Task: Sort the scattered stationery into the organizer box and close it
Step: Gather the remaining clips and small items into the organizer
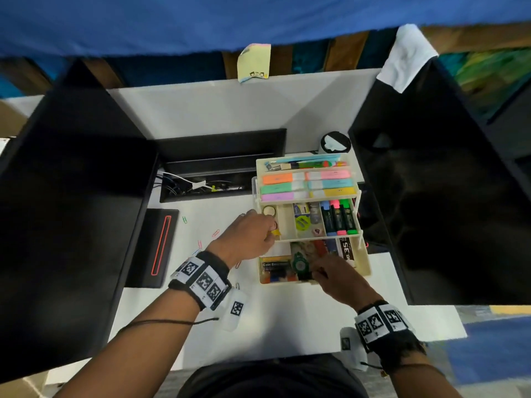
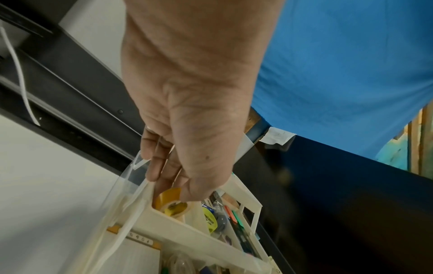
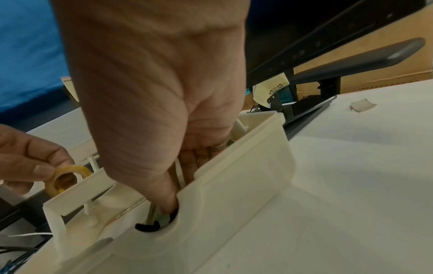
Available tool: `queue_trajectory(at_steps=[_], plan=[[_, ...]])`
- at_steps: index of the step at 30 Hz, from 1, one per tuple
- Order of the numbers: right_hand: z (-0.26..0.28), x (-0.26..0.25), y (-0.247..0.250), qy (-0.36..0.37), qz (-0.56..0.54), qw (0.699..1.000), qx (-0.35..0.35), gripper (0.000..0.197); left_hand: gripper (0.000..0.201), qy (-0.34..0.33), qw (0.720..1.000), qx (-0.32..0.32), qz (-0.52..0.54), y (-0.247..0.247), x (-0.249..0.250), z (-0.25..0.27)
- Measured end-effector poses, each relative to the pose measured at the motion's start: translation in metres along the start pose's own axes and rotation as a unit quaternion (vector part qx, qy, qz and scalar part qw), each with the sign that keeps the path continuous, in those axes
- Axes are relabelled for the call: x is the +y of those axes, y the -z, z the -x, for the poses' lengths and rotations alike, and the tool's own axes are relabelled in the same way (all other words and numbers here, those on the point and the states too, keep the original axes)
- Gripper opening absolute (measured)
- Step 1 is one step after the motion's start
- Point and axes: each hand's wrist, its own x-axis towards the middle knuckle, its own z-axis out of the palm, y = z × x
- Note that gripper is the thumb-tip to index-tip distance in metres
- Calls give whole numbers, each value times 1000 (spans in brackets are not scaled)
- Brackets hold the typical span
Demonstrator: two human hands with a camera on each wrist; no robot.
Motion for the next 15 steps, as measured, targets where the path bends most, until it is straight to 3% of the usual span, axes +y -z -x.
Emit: queue_trajectory(at_steps=[10,15], plan=[[-8,4,9,2,11,1000,10,12,14,21,996,56,-72,-4,7,-4],[-10,0,14,9,9,1000,12,7,15,26,998,23,-51,-6,7,-6]])
